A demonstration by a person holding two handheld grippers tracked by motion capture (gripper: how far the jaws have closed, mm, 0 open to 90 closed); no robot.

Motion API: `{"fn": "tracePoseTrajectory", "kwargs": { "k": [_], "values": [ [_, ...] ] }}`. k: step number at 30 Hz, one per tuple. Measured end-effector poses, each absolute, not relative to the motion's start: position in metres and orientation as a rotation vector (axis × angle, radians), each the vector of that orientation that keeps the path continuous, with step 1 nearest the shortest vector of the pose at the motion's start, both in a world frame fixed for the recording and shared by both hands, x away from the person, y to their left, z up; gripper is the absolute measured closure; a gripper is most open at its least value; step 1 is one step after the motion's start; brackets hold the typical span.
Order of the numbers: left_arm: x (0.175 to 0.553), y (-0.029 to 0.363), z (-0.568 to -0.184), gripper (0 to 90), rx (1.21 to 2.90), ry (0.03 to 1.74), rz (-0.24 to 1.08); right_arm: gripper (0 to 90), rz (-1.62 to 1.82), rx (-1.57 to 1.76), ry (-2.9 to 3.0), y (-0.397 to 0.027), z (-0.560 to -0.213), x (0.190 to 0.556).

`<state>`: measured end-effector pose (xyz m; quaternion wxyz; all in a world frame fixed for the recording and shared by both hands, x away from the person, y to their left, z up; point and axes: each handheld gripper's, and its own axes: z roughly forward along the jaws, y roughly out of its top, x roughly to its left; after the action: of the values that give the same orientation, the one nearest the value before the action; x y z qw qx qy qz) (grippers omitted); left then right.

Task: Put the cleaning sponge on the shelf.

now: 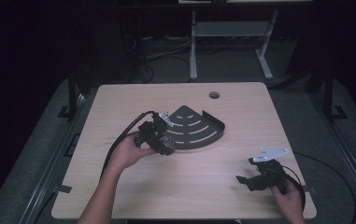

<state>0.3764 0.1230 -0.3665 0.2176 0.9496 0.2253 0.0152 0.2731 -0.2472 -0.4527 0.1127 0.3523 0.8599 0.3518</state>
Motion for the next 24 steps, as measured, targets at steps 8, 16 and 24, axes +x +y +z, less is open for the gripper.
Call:
{"fn": "tracePoseTrajectory", "kwargs": {
  "k": [8,16,24],
  "values": [
    [0.383,0.118,-0.363,32.8,2.643,0.632,0.035,13.9,1.044,1.04,2.513,-0.249,-0.452,0.272],
    [0.394,0.108,-0.354,32.8,2.653,0.622,0.038,13.9,1.048,1.038,2.513,-0.248,-0.451,0.272],
    [0.405,0.099,-0.352,32.8,2.66,0.614,0.023,13.9,1.053,1.045,2.505,-0.249,-0.451,0.272]
  ]
}}
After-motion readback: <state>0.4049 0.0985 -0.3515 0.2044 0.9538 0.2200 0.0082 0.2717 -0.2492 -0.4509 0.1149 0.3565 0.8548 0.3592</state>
